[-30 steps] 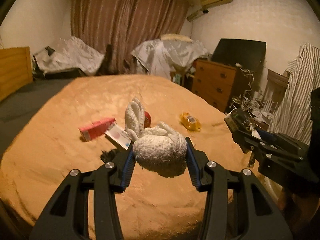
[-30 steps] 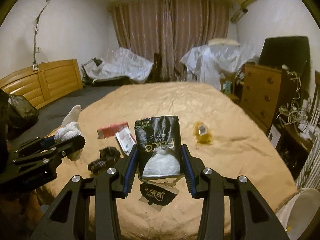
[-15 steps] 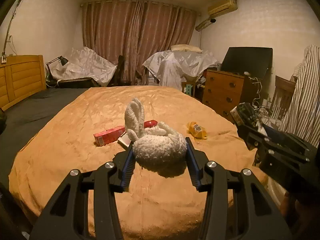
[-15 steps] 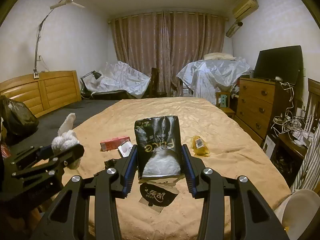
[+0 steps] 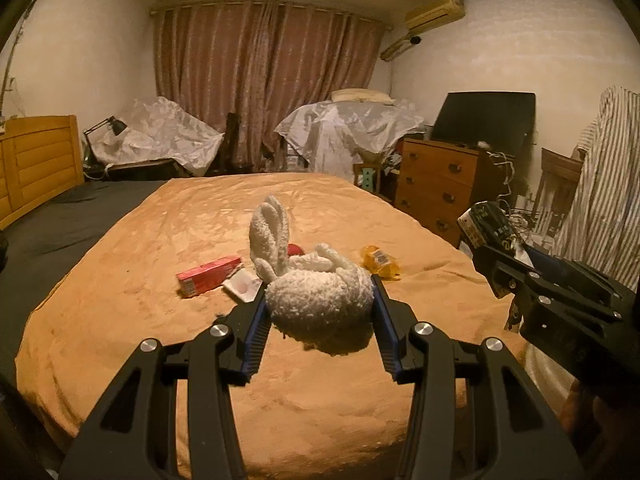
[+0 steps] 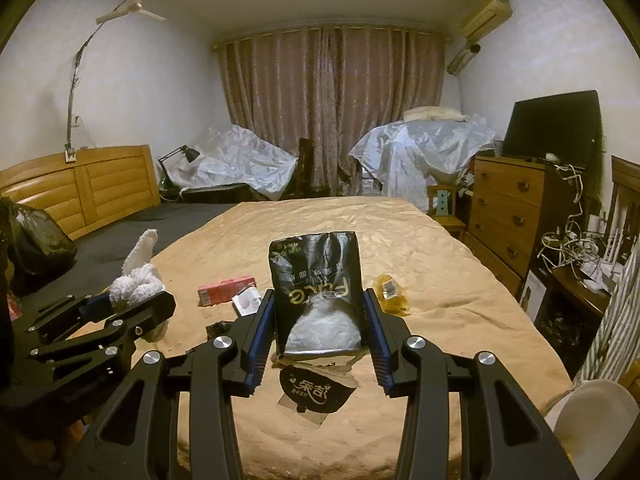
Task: Collect trash
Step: 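Carry the towel and pouch to the white bucket and open both tools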
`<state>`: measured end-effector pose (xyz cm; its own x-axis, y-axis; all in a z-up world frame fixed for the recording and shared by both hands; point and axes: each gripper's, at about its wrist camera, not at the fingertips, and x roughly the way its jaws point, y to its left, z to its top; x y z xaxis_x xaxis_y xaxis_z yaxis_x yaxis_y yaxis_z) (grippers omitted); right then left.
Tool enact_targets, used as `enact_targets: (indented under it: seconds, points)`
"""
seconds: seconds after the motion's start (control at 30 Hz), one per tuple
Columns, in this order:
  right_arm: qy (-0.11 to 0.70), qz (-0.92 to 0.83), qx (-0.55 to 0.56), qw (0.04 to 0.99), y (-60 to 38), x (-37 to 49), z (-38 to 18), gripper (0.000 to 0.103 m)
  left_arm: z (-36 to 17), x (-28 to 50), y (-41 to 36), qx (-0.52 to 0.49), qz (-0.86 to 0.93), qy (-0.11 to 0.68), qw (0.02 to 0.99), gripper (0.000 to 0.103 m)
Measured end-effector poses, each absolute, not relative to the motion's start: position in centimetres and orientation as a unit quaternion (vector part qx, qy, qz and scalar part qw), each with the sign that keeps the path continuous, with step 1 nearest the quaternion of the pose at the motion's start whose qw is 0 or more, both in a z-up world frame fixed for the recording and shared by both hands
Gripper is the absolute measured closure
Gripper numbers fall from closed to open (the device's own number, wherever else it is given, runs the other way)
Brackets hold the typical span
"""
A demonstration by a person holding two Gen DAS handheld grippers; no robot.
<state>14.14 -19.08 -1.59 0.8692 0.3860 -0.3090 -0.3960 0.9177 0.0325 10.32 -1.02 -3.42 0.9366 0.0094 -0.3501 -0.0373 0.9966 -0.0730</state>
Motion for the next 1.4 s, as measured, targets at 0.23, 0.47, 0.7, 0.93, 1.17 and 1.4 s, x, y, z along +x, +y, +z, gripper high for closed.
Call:
enact_targets:
  seconds: [0.23, 0.47, 0.7, 0.93, 1.17, 1.4]
  points:
    - [0.163, 0.160, -0.009, 0.974, -22.9, 12.3, -0.7, 0.059, -2.8, 11.8, -4.7, -0.034, -0.028, 0.180, 0.983, 0.058]
    - [0.166, 0.105, -0.007, 0.980, -30.0, 11.7, 0.1, 0.059, -2.4, 13.3, -9.2, -0.022, -0.076, 0.185, 0.980, 0.058]
    - [0.179, 0.043, -0.004, 0.983, -38.6, 11.1, 0.2, 0.059, -2.4, 14.4, -14.8, -0.012, -0.131, 0.190, 0.973, 0.058]
    - [0.204, -0.015, 0.001, 0.979, -47.9, 10.7, 0.2, 0.059, -2.5, 15.0, -21.4, 0.002, -0.200, 0.198, 0.960, 0.058]
    - [0.268, -0.046, 0.013, 0.962, -55.7, 11.4, -1.1, 0.059, -3.5, 15.6, -27.7, 0.028, -0.267, 0.226, 0.936, 0.058]
    - [0.342, -0.045, 0.043, 0.938, -61.0, 14.2, -3.1, 0.059, -5.8, 17.0, -32.4, 0.048, -0.307, 0.281, 0.908, 0.058]
